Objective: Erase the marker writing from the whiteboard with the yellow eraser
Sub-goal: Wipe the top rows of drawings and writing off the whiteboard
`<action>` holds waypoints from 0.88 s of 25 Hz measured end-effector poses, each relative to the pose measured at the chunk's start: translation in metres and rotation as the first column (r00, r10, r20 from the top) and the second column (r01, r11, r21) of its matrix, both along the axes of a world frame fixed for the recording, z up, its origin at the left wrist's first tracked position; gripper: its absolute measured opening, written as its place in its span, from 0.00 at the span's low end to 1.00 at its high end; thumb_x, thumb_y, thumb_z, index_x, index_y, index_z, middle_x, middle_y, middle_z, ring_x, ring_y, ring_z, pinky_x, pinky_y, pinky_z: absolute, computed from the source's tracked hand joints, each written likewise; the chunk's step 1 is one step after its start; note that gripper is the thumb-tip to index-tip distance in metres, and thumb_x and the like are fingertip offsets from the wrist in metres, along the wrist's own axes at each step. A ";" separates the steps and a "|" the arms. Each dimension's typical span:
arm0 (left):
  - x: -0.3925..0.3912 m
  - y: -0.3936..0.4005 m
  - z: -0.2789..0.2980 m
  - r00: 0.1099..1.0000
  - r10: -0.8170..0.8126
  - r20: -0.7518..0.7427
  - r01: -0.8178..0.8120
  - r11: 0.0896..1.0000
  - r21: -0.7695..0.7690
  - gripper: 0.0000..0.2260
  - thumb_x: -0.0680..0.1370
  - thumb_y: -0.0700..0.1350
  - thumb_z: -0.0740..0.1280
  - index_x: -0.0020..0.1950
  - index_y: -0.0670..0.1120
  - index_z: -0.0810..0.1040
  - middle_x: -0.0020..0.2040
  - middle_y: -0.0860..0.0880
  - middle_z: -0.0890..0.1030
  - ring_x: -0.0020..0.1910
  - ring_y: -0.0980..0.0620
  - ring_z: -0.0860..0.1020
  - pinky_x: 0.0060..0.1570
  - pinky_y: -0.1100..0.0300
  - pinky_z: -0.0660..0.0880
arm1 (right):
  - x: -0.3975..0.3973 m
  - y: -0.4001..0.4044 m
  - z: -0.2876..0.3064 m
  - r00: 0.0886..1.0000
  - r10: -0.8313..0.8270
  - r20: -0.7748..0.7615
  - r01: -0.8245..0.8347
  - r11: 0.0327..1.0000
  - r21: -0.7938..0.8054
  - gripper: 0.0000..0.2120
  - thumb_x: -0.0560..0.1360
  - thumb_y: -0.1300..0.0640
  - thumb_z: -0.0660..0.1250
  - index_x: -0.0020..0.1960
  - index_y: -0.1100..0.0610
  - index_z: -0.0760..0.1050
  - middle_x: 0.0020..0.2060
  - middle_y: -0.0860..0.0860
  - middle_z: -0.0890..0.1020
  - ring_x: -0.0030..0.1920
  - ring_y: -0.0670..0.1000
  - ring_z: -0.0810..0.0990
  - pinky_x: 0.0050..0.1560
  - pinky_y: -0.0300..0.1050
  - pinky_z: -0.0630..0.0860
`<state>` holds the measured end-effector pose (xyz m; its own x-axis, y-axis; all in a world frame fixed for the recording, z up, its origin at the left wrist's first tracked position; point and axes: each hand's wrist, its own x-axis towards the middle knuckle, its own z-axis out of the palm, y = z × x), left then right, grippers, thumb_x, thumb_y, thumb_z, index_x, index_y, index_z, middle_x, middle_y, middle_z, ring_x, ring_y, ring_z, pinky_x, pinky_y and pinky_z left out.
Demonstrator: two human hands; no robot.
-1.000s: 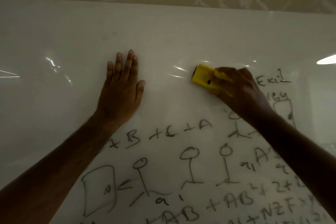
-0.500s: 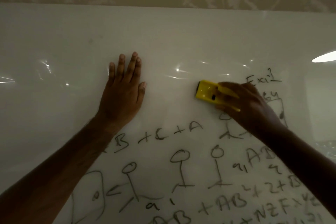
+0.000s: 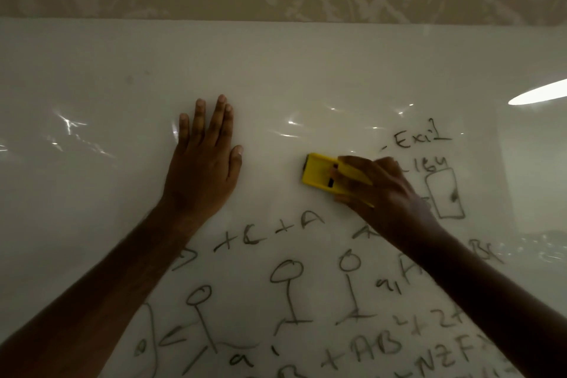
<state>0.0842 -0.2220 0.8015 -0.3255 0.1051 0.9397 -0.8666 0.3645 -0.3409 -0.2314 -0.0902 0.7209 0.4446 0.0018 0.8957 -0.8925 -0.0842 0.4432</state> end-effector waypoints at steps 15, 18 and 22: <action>-0.027 0.006 0.005 0.999 -0.017 0.040 0.018 1.000 -0.019 0.32 0.87 0.53 0.50 0.88 0.37 0.54 0.88 0.38 0.55 0.87 0.32 0.54 0.85 0.36 0.49 | -0.021 0.006 -0.014 0.999 -0.004 0.054 0.003 1.000 0.016 0.17 0.85 0.47 0.66 0.70 0.54 0.81 0.72 0.55 0.77 0.55 0.59 0.75 0.58 0.51 0.78; -0.027 0.007 0.005 0.999 -0.012 0.039 0.013 1.000 -0.012 0.32 0.87 0.53 0.50 0.88 0.37 0.54 0.88 0.38 0.55 0.87 0.33 0.53 0.85 0.36 0.49 | -0.062 0.012 0.004 0.987 -0.082 0.138 0.084 0.996 -0.011 0.18 0.85 0.47 0.63 0.71 0.53 0.80 0.71 0.57 0.76 0.58 0.64 0.76 0.59 0.57 0.77; -0.037 0.008 0.004 0.999 -0.018 0.034 0.018 1.000 0.002 0.32 0.88 0.54 0.50 0.88 0.37 0.53 0.89 0.38 0.54 0.87 0.33 0.52 0.86 0.35 0.49 | -0.055 0.006 0.054 0.935 0.001 0.355 0.025 0.997 -0.070 0.17 0.82 0.49 0.70 0.71 0.50 0.79 0.69 0.55 0.77 0.57 0.64 0.73 0.60 0.58 0.75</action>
